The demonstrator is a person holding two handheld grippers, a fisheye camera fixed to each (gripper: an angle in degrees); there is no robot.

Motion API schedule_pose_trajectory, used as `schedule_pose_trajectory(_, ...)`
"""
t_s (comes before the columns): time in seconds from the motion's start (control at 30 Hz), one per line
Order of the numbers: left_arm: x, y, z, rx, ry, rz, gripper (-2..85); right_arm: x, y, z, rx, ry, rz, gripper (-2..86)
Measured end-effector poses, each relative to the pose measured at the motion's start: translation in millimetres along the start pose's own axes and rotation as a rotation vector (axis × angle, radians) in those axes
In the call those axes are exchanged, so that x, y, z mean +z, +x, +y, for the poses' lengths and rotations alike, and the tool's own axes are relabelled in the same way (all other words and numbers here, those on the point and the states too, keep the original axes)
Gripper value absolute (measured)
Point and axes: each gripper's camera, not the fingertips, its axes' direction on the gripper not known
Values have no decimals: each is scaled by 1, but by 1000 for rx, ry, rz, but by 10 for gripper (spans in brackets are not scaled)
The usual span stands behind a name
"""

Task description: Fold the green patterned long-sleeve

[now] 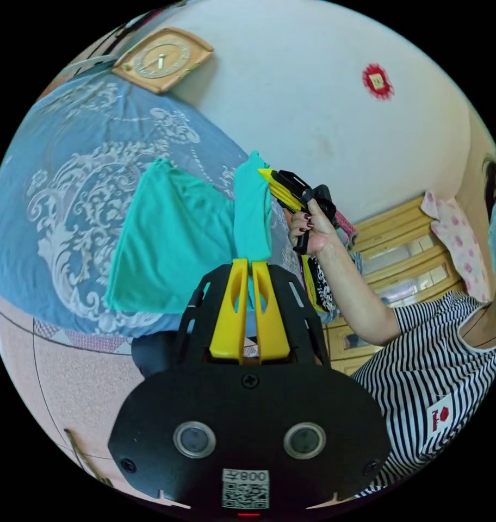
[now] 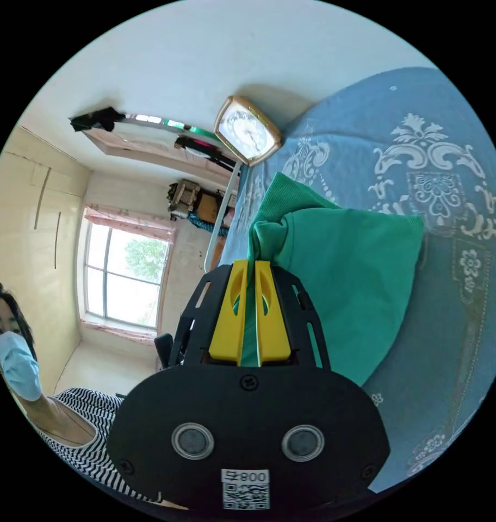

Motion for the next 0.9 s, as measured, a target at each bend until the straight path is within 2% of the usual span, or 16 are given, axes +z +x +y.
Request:
schedule_pose_trajectory(0.17, -5, -86, 19, -149, 13, 6, 10, 71, -38, -37, 8, -118, 89, 20)
schedule_pose_trajectory(0.33, -4, -138, 34, -211, 43, 44, 10, 121, -84, -67, -3, -184, 155, 22)
schedule_pose_trajectory(0.53, -4, -196, 50, -303, 98, 103, 11, 161, -132, -93, -16, -240, 199, 23)
schedule_pose_trajectory(0.9, 9, -263, 64, -365, 109, 102, 13, 205, -197, -123, -9, -314, 282, 24)
